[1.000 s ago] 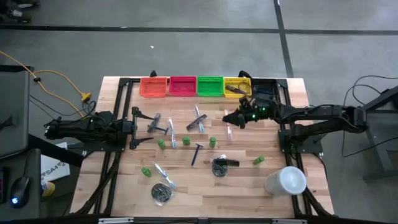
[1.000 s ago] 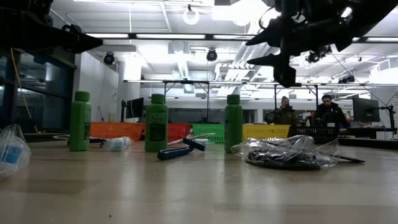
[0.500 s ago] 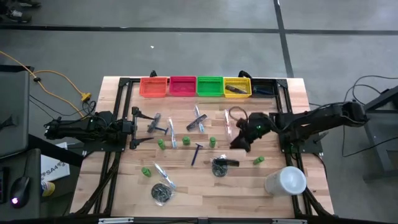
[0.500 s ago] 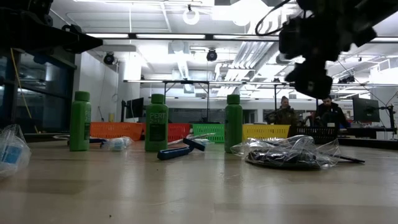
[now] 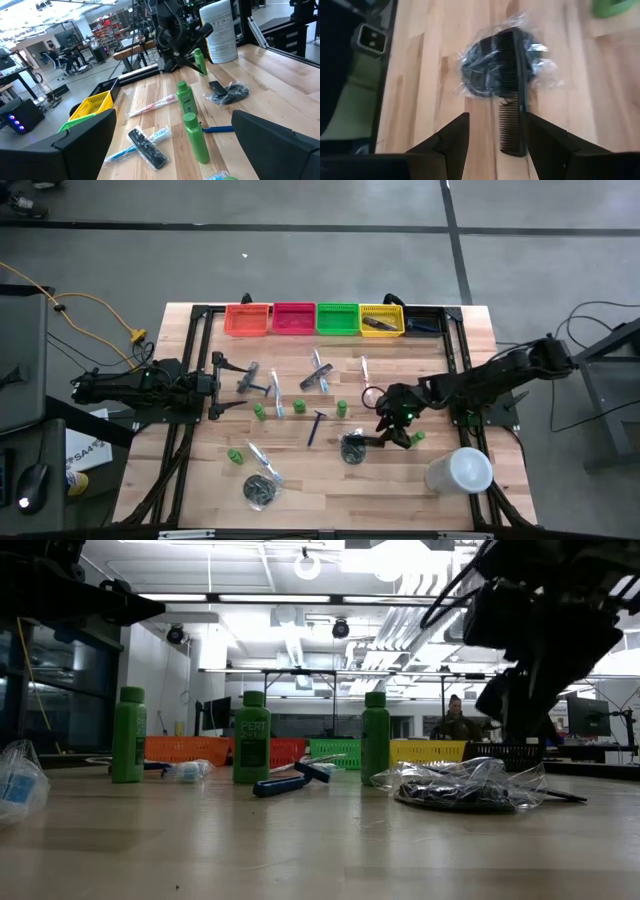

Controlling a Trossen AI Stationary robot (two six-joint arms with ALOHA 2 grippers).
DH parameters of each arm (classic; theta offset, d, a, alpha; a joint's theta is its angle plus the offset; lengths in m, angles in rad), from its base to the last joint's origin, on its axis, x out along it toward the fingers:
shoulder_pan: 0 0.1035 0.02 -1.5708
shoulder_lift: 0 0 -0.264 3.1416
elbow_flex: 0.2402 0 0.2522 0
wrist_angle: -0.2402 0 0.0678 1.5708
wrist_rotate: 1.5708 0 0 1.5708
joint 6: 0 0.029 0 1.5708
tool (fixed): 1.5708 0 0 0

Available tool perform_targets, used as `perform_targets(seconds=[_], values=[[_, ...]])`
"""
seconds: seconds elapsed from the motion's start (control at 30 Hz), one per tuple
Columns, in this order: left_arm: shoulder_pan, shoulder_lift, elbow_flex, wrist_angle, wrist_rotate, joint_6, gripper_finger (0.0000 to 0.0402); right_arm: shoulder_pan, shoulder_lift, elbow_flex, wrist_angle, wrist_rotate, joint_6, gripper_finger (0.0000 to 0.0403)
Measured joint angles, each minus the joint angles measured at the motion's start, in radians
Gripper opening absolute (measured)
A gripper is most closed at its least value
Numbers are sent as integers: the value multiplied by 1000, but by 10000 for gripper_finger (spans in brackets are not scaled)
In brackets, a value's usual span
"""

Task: Pick & Place Travel size toiletries
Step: Put the black hair comb into the yellow bin

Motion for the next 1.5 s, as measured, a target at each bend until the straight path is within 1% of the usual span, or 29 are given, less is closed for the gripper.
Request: perform_targets(seconds=[0.17, 0.3, 0.4, 0.5, 0.73, 0.9, 1.2, 1.5], values=[[0, 0, 0, 0, 0, 0, 397, -57, 98, 63, -2, -121, -51, 176], [0, 0, 0, 0, 0, 0, 397, -104, 162, 121, -65, -199, -124, 176], [0, 0, 0, 0, 0, 0, 397, -125, 213, 146, -123, -237, -199, 176], [0, 0, 0, 0, 0, 0, 397, -145, 252, 172, -133, -256, -251, 176], [0, 0, 0, 0, 0, 0, 397, -155, 308, 186, -146, -253, -330, 176], [0, 0, 0, 0, 0, 0, 397, -144, 327, 186, -150, -214, -371, 176], [0, 0, 0, 0, 0, 0, 397, -116, 327, 186, -149, -188, -377, 176], [0, 0, 0, 0, 0, 0, 397, -94, 327, 186, -148, -103, -376, 176]])
